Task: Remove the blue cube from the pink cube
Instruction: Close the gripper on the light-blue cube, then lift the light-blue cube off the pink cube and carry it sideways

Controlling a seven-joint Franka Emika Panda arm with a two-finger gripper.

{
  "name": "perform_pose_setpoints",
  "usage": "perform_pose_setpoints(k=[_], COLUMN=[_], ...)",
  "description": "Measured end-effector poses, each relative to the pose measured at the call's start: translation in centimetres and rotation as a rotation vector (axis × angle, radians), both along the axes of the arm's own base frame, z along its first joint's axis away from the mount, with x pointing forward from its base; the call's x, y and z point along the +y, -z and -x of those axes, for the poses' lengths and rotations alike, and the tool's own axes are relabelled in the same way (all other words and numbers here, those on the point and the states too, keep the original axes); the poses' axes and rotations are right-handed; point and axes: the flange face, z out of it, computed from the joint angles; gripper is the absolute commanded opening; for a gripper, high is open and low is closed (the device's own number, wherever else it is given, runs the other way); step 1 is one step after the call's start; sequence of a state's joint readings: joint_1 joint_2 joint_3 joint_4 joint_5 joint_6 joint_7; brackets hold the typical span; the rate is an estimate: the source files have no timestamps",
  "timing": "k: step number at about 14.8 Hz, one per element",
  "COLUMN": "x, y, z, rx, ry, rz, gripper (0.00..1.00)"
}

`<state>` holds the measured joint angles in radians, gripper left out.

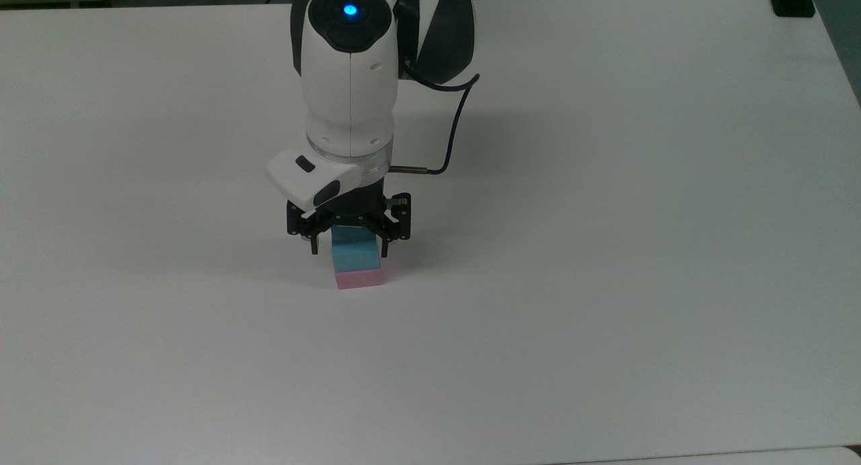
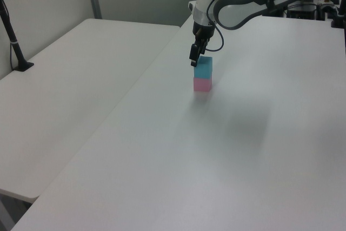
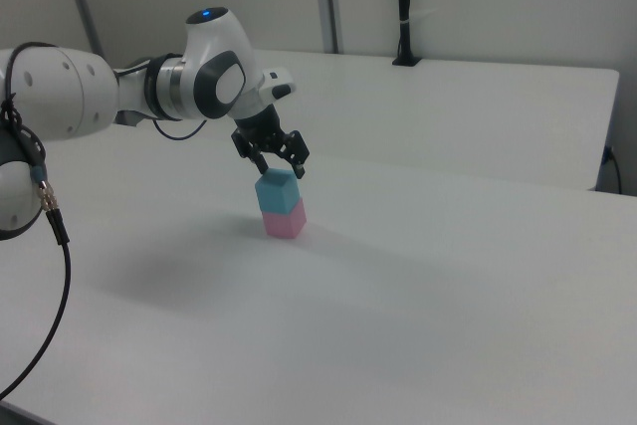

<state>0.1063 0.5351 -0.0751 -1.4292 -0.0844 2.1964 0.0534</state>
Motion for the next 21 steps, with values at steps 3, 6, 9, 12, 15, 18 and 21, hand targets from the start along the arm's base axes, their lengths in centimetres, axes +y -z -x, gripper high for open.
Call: perform_pose_setpoints(k=[3, 6, 9, 12, 15, 18, 21], x=[0.0, 0.2, 0.2, 1.7, 6.0, 11.0, 16.5], y=[0.3, 0.2, -0.1, -1.8, -4.0, -4.3, -4.2], z=[0.0, 0.0, 0.2, 0.8, 1.6, 2.5, 3.8], rx=[0.009, 0.012, 0.032, 0.03, 0.009, -0.003, -0.014], ry=[-0.044, -0.093, -0.098, -0.106, -0.121, -0.127, -0.126], rz=[0.012, 0.023, 0.025, 0.004, -0.008, 0.0, 0.016], gripper=[0.36, 0.2, 0.21, 0.26, 0.29, 0.33, 0.36])
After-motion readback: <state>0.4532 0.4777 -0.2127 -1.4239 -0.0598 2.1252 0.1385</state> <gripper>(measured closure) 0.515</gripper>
